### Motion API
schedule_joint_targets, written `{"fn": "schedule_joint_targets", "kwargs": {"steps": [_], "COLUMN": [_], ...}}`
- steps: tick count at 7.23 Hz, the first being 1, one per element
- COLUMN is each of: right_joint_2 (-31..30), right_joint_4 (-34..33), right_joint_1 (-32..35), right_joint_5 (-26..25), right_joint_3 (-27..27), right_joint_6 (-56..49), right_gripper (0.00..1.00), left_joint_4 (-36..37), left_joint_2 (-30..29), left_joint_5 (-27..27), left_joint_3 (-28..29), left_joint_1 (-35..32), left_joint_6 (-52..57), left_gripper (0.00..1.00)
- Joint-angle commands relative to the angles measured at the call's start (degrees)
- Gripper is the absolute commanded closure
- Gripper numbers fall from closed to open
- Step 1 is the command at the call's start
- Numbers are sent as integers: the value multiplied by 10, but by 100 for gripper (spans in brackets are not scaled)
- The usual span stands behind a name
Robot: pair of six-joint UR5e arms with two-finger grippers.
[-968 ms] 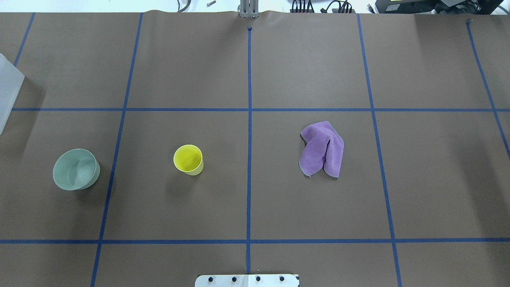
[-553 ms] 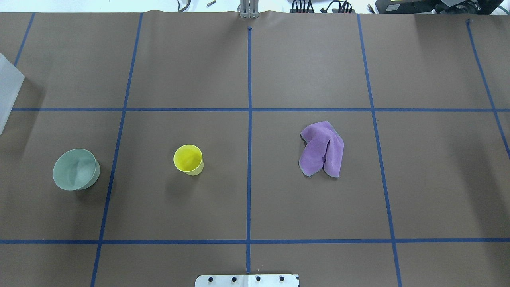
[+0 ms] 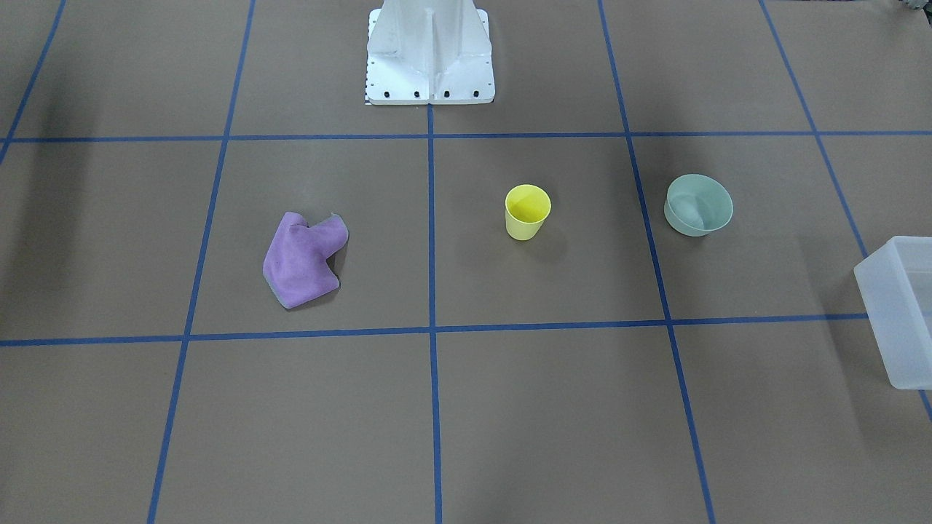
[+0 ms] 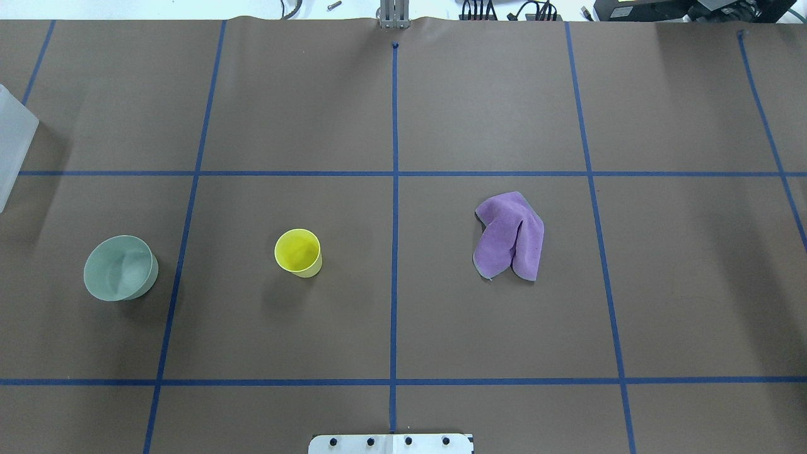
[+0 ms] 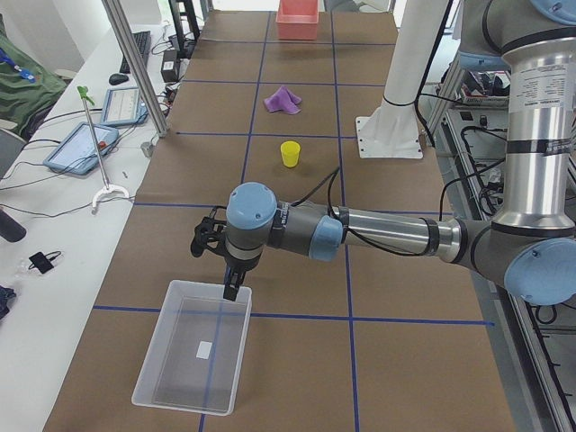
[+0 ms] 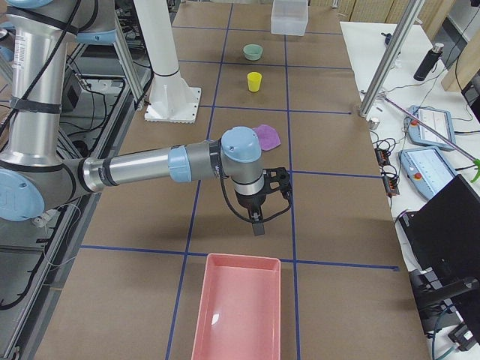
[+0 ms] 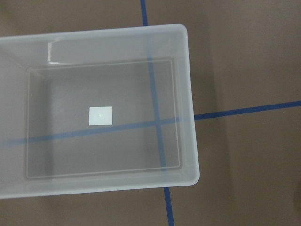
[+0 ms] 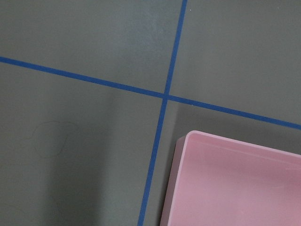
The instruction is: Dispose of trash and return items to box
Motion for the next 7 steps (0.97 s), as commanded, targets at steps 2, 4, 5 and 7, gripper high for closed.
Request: {"fn": "schedule_joint_targets", "kwargs": {"steps": [2,4,5,7], "right_joint_2": [3,4,4,1], "right_joint_4": [28,58,84,93], "right_joint_1": [-1,-43,-65,-71], "right_joint_5": [30,25,22,22], "right_joint_3": [5,17,17,17], "right_joint_6": [27,139,176,181], "right_gripper": [0,0,0,0], "left_joint_4": [-108,-124,-150,-216], "left_joint_2": [-14,-7,14,48], "left_joint_5": [-1,33,38,97], "left_joint_3": [-2,-26,-27,-26], "left_joint_1": [79,174,215,311], "left_joint_6": [-39,-163,-223,-335], "left_gripper": [2,1,1,1]}}
